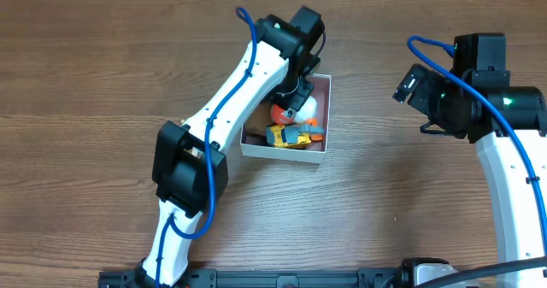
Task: Pack container
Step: 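Lower the red ball into the box and open the left gripper, then grasp the yellow rattle drum by its handle with the left gripper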
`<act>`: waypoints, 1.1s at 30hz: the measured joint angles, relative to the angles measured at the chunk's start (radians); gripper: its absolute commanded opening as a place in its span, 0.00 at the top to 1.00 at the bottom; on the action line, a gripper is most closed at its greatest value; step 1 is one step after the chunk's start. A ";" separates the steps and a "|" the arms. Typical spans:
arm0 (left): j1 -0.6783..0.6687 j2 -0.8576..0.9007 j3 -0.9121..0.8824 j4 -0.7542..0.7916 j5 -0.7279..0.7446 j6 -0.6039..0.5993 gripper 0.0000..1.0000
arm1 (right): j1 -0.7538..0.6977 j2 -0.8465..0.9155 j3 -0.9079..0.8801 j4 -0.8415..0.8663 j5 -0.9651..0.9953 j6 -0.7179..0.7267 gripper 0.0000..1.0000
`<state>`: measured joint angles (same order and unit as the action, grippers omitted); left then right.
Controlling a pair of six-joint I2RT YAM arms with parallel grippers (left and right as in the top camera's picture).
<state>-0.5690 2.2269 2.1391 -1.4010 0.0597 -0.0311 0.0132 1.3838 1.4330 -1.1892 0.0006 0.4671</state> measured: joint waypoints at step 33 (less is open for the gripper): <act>0.047 -0.350 0.434 -0.286 -0.055 -0.094 0.49 | 0.000 0.000 0.000 0.023 -0.004 -0.027 0.00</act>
<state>-0.5217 1.8767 2.5732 -1.6867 0.0044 -0.1253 0.0132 1.3838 1.4330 -1.1667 -0.0032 0.4397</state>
